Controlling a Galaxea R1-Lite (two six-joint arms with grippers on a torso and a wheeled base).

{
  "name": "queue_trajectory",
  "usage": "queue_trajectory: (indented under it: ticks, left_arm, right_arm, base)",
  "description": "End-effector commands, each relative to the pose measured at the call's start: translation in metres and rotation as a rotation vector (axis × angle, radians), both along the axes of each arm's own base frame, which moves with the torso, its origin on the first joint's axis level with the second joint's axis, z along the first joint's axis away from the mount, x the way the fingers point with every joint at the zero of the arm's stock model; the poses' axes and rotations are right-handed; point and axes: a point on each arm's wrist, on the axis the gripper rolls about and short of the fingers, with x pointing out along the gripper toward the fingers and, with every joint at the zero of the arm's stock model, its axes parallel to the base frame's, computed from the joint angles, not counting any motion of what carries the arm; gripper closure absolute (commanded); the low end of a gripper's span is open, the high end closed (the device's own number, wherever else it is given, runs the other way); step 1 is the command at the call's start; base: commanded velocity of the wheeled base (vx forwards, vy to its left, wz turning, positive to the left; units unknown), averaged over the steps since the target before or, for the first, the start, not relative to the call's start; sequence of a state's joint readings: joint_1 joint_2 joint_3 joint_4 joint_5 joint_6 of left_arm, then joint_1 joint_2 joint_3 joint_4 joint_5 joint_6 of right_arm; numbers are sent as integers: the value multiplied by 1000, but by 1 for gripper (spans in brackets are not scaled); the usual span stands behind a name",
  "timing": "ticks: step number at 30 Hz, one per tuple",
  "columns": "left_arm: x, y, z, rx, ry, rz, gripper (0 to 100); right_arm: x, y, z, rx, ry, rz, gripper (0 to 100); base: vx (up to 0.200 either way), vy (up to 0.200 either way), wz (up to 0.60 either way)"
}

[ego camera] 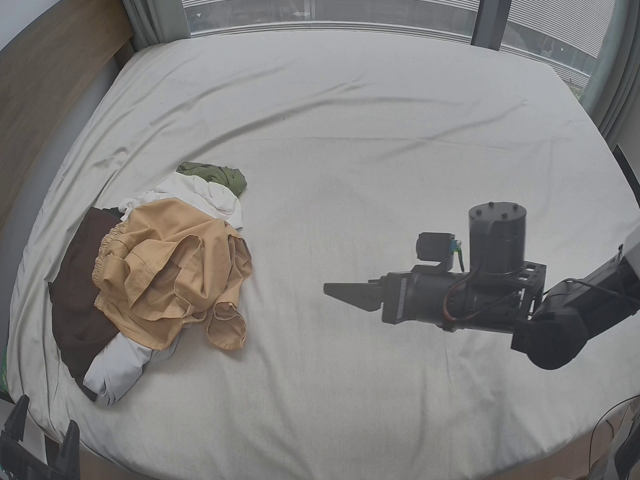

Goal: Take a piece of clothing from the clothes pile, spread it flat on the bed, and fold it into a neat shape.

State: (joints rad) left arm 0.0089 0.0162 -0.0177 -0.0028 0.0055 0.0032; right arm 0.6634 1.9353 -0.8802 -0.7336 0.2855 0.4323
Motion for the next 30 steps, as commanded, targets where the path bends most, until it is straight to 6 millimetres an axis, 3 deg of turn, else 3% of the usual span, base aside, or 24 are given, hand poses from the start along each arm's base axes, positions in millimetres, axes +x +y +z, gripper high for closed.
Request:
queue_trajectory:
  ticks: [1,15,30]
  left_arm:
    - [0,0,-5,1,1,1,0]
    - [0,0,-5,1,1,1,0]
    - [0,0,-5,1,1,1,0]
  right_arm:
    - [8,24,-26,-33,43,30,0]
    - [31,73,-64,-55,63,76,0]
    - [35,117,-72,-75,109,128,0]
  base:
    - [0,0,0]
    - [0,0,0]
    - [0,0,0]
